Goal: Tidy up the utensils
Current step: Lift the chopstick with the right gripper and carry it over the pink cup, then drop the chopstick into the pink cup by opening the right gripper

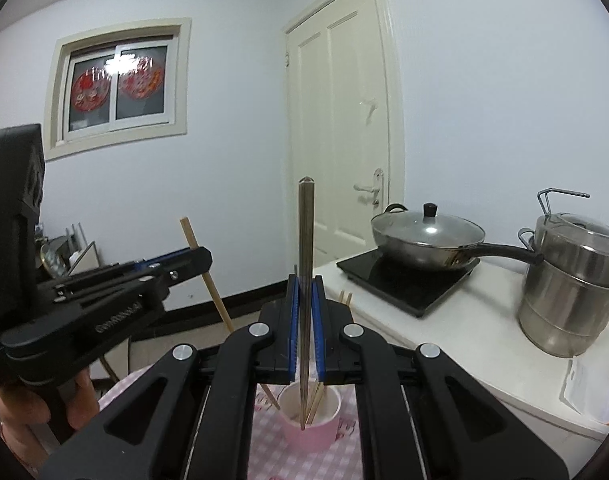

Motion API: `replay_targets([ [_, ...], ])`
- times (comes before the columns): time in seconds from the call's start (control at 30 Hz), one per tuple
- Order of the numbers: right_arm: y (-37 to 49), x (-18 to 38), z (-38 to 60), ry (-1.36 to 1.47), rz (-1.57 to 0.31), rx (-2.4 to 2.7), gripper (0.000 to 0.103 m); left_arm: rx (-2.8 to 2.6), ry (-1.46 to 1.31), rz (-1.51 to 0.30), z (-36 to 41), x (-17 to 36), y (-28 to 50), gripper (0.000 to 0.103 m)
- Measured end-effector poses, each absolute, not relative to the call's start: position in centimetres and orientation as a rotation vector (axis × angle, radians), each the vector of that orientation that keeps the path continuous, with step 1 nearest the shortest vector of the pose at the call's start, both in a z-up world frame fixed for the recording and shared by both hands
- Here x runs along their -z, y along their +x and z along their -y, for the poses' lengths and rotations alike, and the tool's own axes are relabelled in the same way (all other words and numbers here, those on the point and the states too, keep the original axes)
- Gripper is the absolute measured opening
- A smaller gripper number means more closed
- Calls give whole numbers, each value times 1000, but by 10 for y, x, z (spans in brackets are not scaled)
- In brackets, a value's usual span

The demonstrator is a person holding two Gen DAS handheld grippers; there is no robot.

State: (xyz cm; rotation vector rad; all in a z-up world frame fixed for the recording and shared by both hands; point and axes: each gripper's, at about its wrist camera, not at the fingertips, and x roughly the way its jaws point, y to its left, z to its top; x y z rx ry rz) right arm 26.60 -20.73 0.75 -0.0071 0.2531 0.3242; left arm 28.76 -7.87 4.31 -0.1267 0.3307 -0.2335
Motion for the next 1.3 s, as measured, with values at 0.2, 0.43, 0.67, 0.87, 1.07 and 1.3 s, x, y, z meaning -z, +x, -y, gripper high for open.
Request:
replay_targets([
  [0.2,294,13,215,20,-284,-319,5,224,-129,-374,86,-16,317,6],
  [0.43,311,47,220,41,-369,-329,5,222,-99,-471,89,22,336,6],
  [0.67,314,67,223,56,-425,-331,5,232,-65,-524,92,41,338,6],
  [0.87,315,78,224,47,-455,-323,5,225,-50,-545,92,48,342,6],
  [1.07,313,78,225,45,-456,-320,5,222,-21,-560,94,47,340,7],
  [1.3,312,79,228,56,-471,-314,7,232,-15,-583,95,45,336,7],
])
